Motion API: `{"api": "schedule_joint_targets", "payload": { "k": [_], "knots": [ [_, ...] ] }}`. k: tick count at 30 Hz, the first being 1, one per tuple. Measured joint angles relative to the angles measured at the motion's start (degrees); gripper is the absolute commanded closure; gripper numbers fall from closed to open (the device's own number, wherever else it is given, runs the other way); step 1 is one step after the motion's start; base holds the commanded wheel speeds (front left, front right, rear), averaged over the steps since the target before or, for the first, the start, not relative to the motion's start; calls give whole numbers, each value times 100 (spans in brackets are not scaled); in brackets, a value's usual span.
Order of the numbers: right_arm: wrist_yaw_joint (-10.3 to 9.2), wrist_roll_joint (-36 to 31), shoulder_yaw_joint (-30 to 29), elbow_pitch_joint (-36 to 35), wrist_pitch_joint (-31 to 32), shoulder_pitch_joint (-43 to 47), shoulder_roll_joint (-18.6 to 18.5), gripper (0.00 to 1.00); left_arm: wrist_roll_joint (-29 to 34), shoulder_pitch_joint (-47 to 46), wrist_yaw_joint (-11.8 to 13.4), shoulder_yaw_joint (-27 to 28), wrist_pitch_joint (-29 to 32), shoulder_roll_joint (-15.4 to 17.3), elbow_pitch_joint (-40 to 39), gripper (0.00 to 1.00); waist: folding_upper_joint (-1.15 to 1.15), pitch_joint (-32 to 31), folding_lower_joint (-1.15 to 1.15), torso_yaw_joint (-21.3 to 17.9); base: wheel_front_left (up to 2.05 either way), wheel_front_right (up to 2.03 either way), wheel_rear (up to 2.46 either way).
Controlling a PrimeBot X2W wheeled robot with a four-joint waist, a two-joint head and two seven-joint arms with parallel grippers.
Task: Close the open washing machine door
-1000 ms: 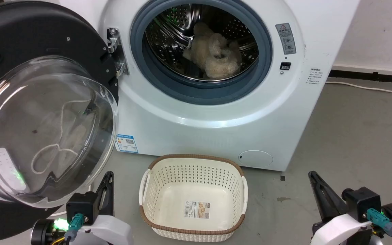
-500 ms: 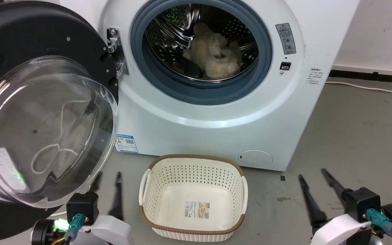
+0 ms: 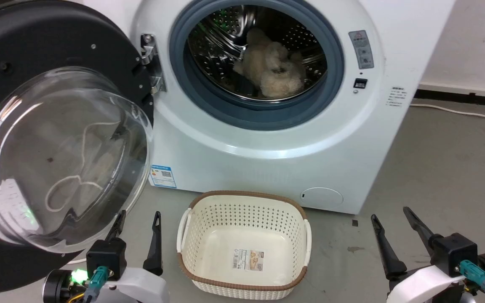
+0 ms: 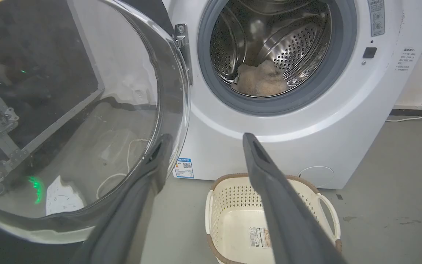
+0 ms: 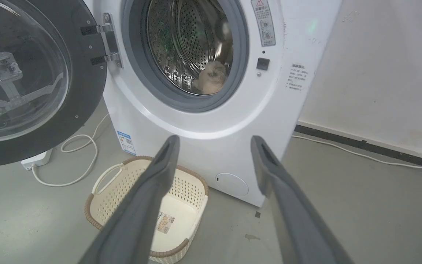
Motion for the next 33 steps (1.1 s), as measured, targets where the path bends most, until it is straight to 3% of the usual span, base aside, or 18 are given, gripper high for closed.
{"api": "schedule_joint_targets", "payload": {
  "k": [33],
  "knots": [
    [0, 130, 442, 186, -401, 37, 0, 0, -2, 113, 71, -169, -408, 146, -75, 0, 0, -85, 0, 1048, 0, 0, 0]
  ]
}}
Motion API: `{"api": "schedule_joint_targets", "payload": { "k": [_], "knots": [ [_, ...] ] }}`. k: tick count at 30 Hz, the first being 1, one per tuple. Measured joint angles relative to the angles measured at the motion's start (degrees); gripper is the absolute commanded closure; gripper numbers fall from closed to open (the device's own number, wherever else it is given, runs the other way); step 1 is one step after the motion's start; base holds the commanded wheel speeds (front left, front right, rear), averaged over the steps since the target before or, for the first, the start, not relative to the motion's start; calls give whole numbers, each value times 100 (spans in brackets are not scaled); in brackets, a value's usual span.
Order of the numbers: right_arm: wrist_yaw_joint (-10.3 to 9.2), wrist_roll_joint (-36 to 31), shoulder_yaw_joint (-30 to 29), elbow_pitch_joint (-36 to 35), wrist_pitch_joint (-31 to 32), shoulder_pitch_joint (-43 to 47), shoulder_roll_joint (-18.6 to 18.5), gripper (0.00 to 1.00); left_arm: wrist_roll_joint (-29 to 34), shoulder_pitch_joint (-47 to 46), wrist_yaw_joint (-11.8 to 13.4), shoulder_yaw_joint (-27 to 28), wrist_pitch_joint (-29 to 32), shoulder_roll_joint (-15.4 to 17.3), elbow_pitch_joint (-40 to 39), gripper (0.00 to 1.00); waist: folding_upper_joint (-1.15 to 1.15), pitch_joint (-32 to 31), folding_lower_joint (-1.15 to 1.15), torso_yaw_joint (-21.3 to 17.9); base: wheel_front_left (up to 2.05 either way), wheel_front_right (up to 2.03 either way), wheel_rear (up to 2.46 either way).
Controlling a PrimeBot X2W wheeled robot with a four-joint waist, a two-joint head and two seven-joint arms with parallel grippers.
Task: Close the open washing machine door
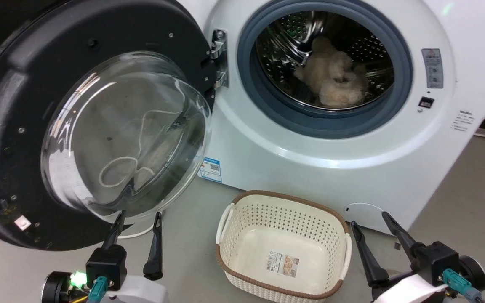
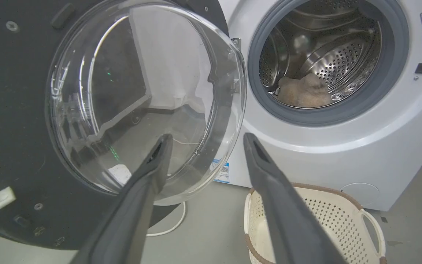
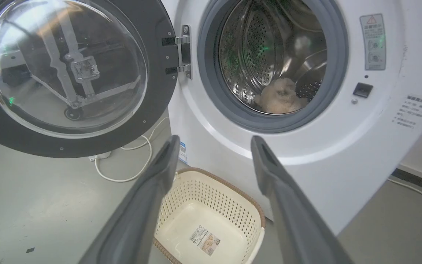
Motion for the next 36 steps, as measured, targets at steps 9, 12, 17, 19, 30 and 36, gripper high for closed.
{"api": "schedule_joint_targets", "payload": {
  "k": [9, 12, 17, 19, 30, 36],
  "knots": [
    [0, 53, 124, 69, -129, -37, 0, 0, 0, 49, 54, -32, -133, 23, -67, 0, 0, 5, 0, 265, 0, 0, 0],
    [0, 71, 190, 93, -176, -37, 0, 0, 0, 71, 81, -48, -167, 33, -88, 0, 0, 1, 0, 358, 0, 0, 0],
    [0, 101, 243, 122, -220, -37, 0, 0, 0, 81, 105, -68, -242, 54, -134, 0, 0, -5, 0, 473, 0, 0, 0],
    [0, 102, 258, 129, -255, -37, 0, 0, 0, 91, 115, -86, -250, 56, -148, 0, 0, -8, 0, 517, 0, 0, 0],
    [0, 160, 381, 215, -398, -38, -1, 0, 0, 157, 192, -135, -396, 101, -162, 0, 0, -28, 0, 765, 0, 0, 0],
    [0, 201, 432, 252, -460, -38, -2, 0, -1, 167, 242, -163, -474, 134, -176, 0, 0, -30, 0, 930, 0, 0, 0]
  ]
}}
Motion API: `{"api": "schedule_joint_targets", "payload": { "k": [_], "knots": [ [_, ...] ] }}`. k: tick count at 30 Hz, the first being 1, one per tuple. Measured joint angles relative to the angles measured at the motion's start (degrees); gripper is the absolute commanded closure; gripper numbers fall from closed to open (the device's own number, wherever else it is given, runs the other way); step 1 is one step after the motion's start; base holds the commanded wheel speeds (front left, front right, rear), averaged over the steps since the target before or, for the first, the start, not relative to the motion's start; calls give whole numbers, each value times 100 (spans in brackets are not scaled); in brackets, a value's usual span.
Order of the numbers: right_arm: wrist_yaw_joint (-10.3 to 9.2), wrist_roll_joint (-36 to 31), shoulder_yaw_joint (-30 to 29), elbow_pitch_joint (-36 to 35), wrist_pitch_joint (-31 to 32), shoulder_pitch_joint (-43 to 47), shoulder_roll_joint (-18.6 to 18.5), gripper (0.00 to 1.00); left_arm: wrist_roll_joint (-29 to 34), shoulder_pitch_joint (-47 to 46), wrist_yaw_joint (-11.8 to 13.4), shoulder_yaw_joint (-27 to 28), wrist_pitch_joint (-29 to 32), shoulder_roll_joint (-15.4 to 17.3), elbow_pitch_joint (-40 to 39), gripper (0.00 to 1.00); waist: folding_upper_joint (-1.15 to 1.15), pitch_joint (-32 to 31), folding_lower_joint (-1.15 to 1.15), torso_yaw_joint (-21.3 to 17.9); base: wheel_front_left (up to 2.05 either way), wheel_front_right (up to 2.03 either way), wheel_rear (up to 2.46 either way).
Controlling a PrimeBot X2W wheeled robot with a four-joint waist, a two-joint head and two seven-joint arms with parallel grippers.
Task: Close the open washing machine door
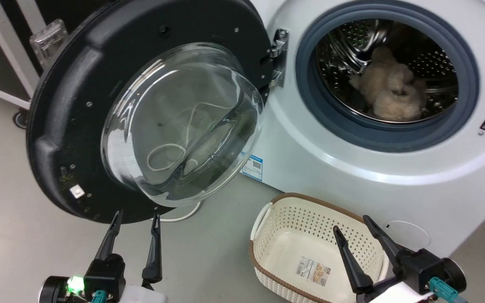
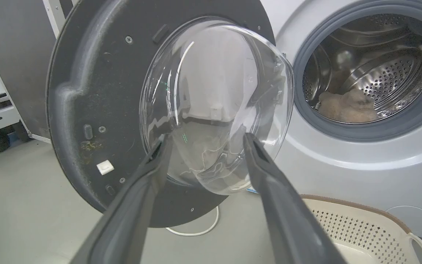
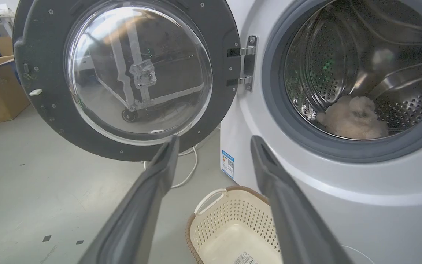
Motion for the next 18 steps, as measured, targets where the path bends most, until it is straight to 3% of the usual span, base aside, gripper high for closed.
{"api": "schedule_joint_targets", "payload": {
  "k": [14, 15, 16, 17, 18],
  "knots": [
    [0, 62, 111, 79, -186, 1, -1, 0, -41, 49, 47, -59, -167, 47, -7, 0, 0, -8, 0, 328, 0, 0, 0],
    [0, 63, 120, 82, -193, 1, 0, 0, -53, 51, 46, -66, -177, 49, 1, 22, 0, -11, 0, 349, 0, 0, 0],
    [0, 71, 126, 88, -197, 1, 0, 0, -63, 54, 41, -77, -179, 52, 15, 80, 0, -15, 0, 370, 0, 0, 0],
    [0, 94, 132, 93, -200, 2, 0, 0, -100, 66, 37, -82, -183, 54, 38, 100, 0, -21, 0, 389, 0, 0, 0],
    [0, 110, 132, 97, -222, 3, 0, 0, -123, 83, 31, -88, -207, 55, 59, 100, 0, -26, 0, 409, 0, 0, 0]
  ]
}}
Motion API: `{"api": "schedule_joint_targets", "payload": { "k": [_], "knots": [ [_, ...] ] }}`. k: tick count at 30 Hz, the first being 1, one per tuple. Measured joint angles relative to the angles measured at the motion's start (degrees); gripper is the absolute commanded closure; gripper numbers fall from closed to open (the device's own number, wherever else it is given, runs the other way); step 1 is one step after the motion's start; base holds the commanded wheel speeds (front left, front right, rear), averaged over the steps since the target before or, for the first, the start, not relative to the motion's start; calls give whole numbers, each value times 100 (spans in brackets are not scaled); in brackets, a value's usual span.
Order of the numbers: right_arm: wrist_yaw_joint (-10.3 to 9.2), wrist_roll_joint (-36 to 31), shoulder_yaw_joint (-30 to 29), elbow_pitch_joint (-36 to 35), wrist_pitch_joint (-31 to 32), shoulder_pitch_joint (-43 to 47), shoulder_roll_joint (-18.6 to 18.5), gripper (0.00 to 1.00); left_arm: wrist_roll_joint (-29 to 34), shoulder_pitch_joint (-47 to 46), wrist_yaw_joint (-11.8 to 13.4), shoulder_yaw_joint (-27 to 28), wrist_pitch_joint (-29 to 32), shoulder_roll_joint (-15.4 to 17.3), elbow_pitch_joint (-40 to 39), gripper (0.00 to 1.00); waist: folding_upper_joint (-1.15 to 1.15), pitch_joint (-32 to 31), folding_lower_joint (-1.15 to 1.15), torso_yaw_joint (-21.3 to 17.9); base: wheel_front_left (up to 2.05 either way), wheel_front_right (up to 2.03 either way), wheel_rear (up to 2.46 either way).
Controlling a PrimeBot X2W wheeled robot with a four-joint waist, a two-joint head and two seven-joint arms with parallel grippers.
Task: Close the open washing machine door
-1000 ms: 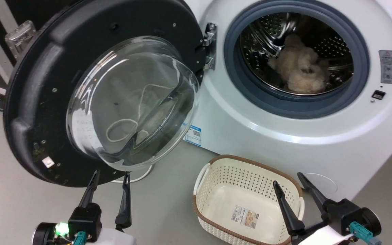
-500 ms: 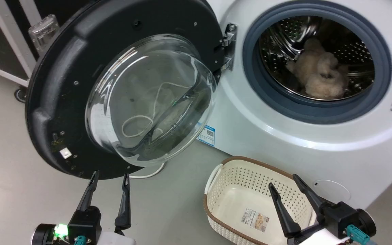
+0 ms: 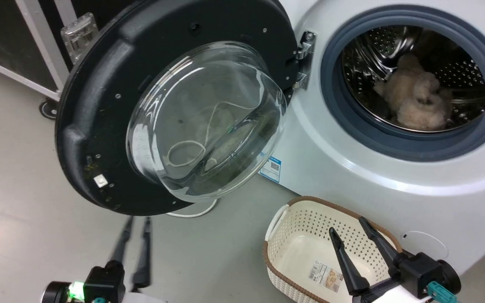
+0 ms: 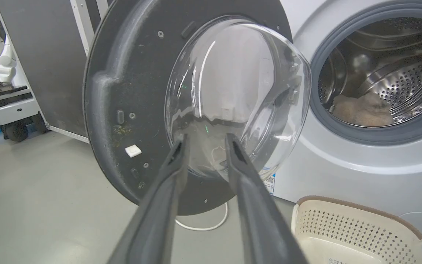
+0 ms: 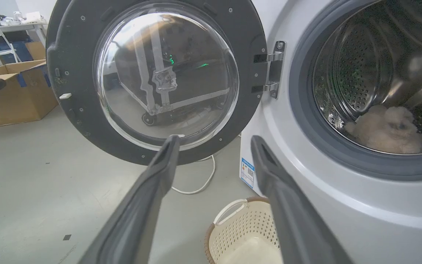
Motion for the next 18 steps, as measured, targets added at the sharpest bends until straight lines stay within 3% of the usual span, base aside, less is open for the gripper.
{"api": "schedule_joint_targets", "payload": {
  "k": [8, 12, 14, 18],
  "knots": [
    [0, 35, -18, -8, -92, 109, 1, 0, -282, -23, -114, 211, -99, -11, -330, 100, 0, -42, 0, 163, 0, 0, 0],
    [0, 25, 22, -51, -147, 123, 0, 0, -115, -261, -192, 489, -152, 379, -773, 100, 0, 51, -1, 141, 0, 0, 0],
    [0, 24, 129, -76, -190, 84, -85, 0, -641, -732, -293, 1088, -199, 514, -1134, 100, 0, 267, 0, 22, 0, 0, 0],
    [0, 35, 197, -104, -220, -88, -186, 0, -1586, -1263, -460, 1924, -68, 846, -923, 100, 0, 468, 0, -213, 0, 0, 0]
  ]
}}
